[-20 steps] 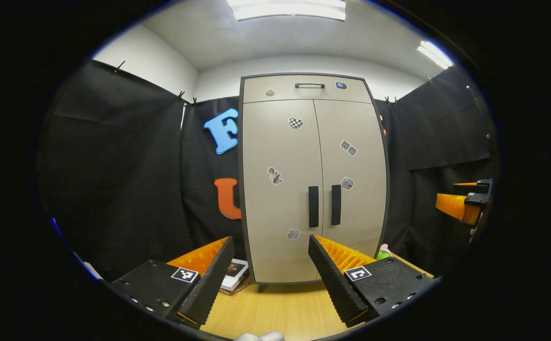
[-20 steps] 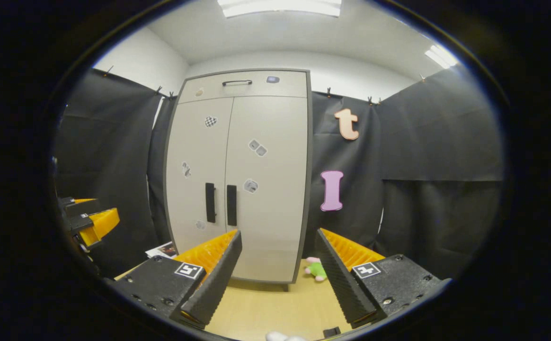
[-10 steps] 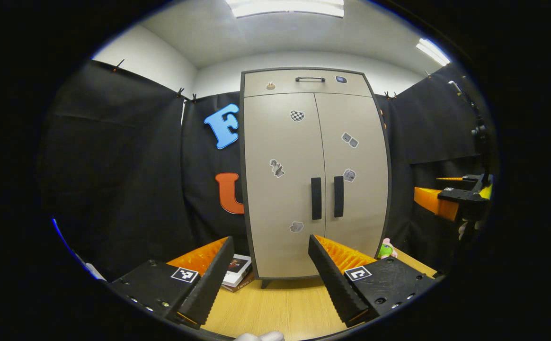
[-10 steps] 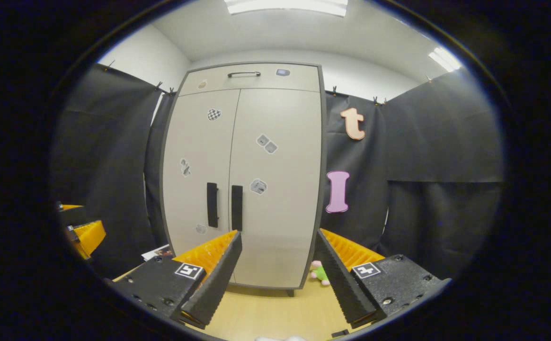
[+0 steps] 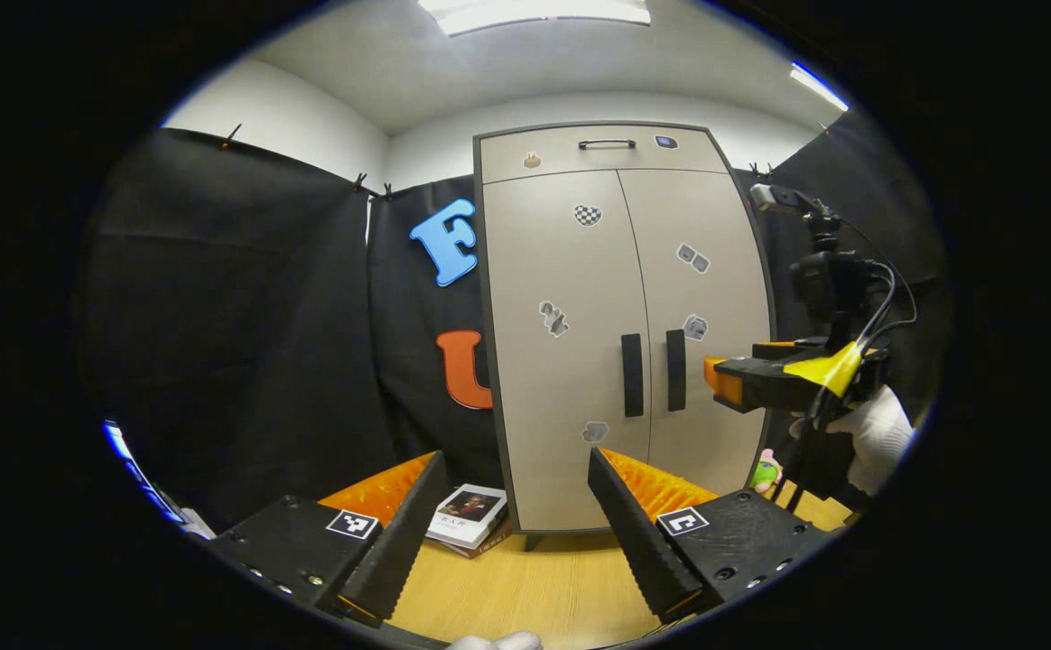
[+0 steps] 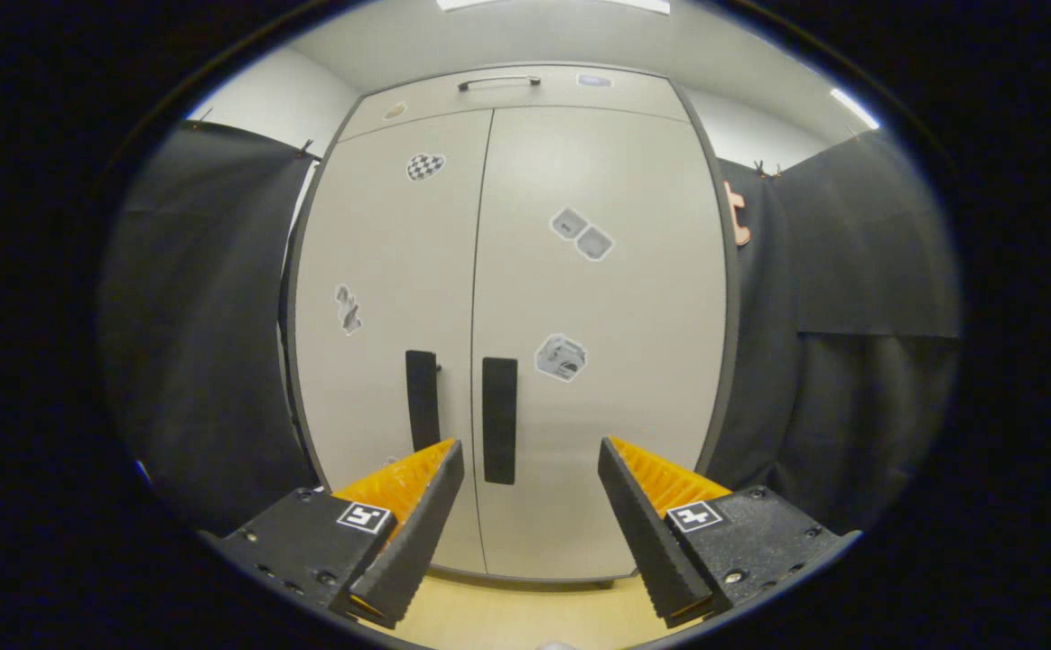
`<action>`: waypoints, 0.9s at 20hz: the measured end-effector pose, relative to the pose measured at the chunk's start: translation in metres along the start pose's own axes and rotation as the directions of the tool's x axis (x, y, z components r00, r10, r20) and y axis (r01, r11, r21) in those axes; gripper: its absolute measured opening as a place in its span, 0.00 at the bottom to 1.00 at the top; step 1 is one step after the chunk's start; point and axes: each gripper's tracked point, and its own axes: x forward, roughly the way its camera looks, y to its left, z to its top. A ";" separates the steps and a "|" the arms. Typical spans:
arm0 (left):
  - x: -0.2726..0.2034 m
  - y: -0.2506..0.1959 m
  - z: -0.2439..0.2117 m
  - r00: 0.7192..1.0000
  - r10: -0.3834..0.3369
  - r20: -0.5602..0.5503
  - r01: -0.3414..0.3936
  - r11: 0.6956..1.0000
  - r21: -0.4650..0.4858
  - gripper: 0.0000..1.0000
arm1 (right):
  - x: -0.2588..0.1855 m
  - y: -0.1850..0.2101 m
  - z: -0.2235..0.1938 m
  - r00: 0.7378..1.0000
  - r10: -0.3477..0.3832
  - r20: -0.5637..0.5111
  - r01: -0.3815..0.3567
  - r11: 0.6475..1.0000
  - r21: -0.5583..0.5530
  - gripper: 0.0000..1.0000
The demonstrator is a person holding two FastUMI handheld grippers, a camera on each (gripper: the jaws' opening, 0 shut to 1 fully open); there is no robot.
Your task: Open the right door of the double-door shoe cabinet with the right hand, and open the left door with the left hand.
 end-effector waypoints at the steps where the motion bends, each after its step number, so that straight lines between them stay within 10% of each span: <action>1: 0.003 0.001 -0.003 1.000 0.011 -0.008 -0.011 1.000 -0.002 0.96 | 0.016 0.008 -0.002 1.000 0.011 -0.008 -0.011 1.000 0.002 0.96; 7: 0.014 0.012 -0.009 0.996 0.085 -0.033 -0.085 0.996 -0.021 0.96 | 0.080 0.023 -0.008 0.999 0.007 -0.033 -0.006 1.000 0.008 0.88; 18: 0.011 0.035 -0.014 0.984 0.170 -0.044 -0.172 0.984 -0.040 0.96 | 0.108 0.019 -0.010 0.994 -0.053 -0.091 0.059 0.997 0.057 0.39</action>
